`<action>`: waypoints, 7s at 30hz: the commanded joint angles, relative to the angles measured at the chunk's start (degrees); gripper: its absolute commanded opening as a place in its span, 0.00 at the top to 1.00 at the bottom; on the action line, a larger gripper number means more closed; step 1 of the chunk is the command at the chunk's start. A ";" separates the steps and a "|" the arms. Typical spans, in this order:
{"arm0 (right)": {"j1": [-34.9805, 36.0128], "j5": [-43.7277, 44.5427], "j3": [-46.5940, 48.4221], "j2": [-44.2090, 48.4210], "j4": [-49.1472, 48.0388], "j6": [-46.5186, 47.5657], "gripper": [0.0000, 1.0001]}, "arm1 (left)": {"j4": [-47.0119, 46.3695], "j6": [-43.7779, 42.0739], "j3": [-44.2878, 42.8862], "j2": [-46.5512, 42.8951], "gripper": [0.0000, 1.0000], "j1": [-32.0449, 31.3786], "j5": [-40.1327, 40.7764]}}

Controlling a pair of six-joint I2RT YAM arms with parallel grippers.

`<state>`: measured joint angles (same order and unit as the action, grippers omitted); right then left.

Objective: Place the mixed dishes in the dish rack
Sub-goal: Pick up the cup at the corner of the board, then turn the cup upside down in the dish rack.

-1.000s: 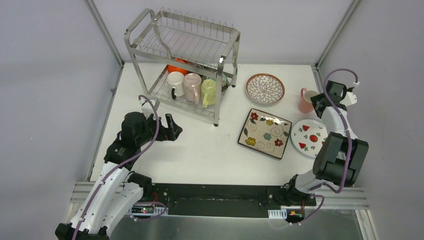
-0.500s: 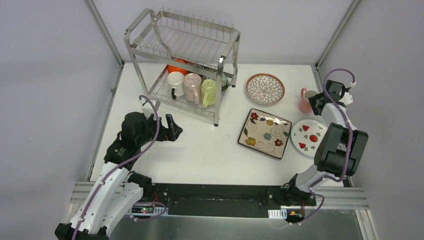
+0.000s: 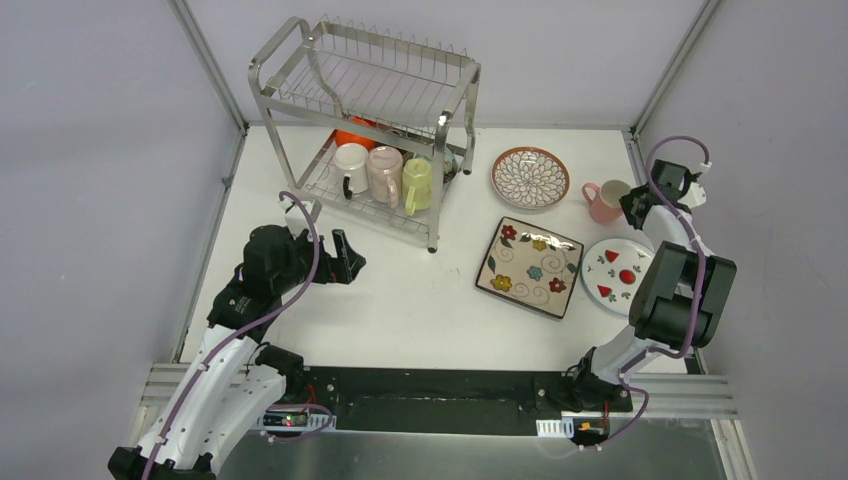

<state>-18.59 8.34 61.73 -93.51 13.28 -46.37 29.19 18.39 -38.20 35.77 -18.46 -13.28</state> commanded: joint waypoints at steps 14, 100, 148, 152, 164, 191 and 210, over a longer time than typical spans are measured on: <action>-0.31 -1.50 -0.90 9.61 -0.84 6.51 0.98 | 0.03 -1.34 -2.75 0.28 0.06 -0.70 1.77; 84.21 17.50 -30.33 32.41 -56.69 21.19 1.00 | -42.86 79.85 17.67 7.17 0.31 -1.23 -38.25; 84.31 -1.91 -38.61 13.24 -83.32 20.02 1.00 | -62.75 92.85 17.49 1.72 0.70 -1.25 -37.22; 84.35 -2.10 -38.44 11.77 -83.50 19.47 1.00 | -60.65 91.04 17.74 1.01 0.80 -1.23 -37.10; 84.39 0.10 -40.03 12.72 -81.89 19.02 0.77 | -47.96 82.26 16.64 -3.45 1.00 -1.23 -35.40; 84.36 13.37 -42.28 66.33 -18.54 12.22 0.00 | -11.10 31.45 5.73 -5.64 1.00 -1.23 -3.62; 84.34 16.80 -42.69 76.44 -8.31 14.99 0.00 | -21.56 -13.72 5.55 -1.61 1.00 -1.23 18.62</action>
<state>65.52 23.92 18.31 -18.76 3.55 -32.42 21.43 16.23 -30.74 32.51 -19.53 -1.56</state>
